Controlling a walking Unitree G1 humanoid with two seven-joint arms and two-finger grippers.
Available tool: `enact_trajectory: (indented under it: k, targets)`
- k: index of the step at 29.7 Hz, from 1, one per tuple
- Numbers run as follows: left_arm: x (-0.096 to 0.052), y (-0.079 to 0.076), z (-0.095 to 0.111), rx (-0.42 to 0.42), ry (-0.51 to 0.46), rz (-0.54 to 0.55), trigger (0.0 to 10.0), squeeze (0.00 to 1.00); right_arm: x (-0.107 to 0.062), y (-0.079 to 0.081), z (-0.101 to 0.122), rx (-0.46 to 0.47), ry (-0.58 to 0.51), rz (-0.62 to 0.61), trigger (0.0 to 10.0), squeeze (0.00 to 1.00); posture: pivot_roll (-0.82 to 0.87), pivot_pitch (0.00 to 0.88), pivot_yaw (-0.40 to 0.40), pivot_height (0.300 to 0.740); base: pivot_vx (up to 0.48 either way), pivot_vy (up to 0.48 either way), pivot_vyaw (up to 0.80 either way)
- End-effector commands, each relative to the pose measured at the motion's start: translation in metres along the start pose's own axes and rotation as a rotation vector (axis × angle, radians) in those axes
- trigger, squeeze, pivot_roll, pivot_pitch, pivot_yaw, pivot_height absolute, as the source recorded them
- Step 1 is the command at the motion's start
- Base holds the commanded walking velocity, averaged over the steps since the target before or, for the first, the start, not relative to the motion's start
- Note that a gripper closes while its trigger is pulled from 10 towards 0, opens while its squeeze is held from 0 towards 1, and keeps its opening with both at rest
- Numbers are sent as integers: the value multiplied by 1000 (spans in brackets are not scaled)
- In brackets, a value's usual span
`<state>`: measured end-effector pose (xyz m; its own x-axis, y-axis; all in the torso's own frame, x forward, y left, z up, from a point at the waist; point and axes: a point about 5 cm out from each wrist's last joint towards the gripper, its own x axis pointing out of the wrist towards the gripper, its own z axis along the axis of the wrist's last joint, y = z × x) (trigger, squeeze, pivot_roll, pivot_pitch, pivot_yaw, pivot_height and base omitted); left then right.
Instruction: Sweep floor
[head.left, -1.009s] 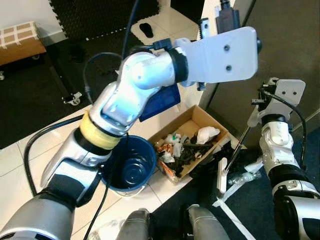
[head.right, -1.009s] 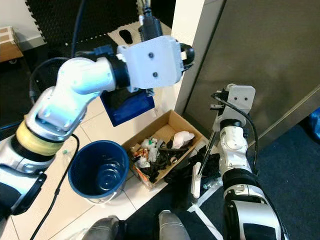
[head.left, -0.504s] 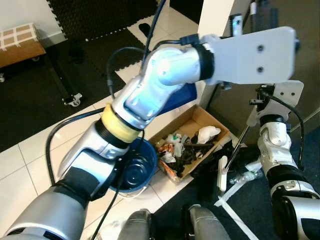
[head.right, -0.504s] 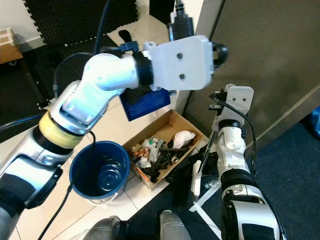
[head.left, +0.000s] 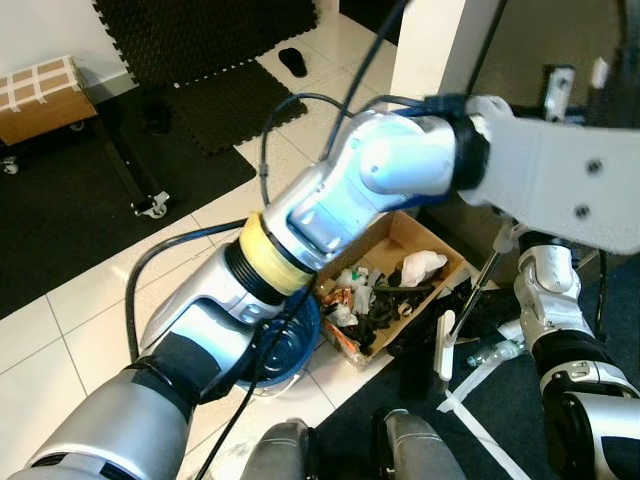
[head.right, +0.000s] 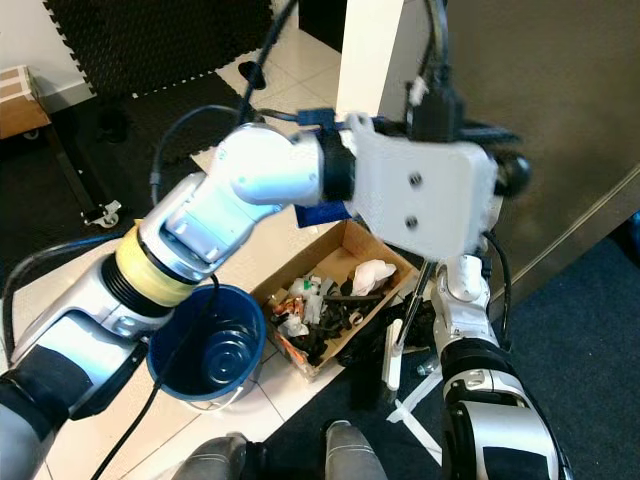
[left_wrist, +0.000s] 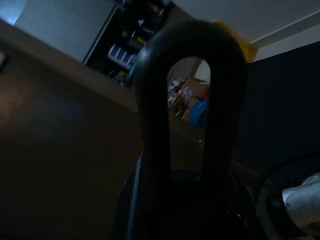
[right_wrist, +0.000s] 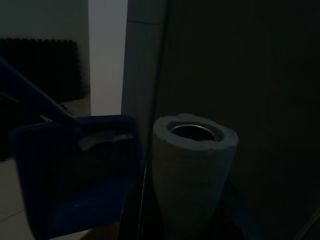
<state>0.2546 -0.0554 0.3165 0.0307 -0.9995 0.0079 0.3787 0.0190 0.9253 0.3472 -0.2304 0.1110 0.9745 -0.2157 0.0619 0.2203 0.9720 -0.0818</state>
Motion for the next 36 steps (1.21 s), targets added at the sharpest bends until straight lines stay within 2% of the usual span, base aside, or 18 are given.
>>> enact_trajectory:
  k: [1, 3, 5, 16, 22, 31, 36]
  targets:
    - [6, 6, 26, 144, -106, -10, 10000, 0, -1, -1, 1, -14, -16, -4, 10000, 0, -21, 55, 2, 740, 0, 0, 0]
    - [7, -11, 24, 169, -111, -96, 10000, 0, 0, -1, 1, -14, -17, -6, 10000, 0, -21, 57, 2, 740, 0, 0, 0]
    - [6, -20, 22, 176, -106, -139, 10000, 0, 0, -1, 1, -13, -16, -7, 10000, 0, -20, 57, 4, 740, 0, 0, 0]
    - [4, -35, 11, 217, -59, -213, 10000, 0, 0, -3, 0, -11, -15, -11, 10000, 0, -18, 53, 3, 740, 0, 0, 0]
    - [5, -34, 6, 270, -23, -210, 10000, 0, 1, -3, 0, -12, -15, -10, 10000, 0, -18, 51, -2, 740, 0, 0, 0]
    - [6, -35, 6, 252, -31, -182, 10000, 0, 2, -3, 1, -14, -14, -3, 10000, 0, -17, 53, -11, 740, 0, 0, 0]
    - [5, -16, 2, 249, 12, -64, 10000, 0, 1, -4, 1, -15, -14, -4, 10000, 0, -18, 55, -8, 740, 0, 0, 0]
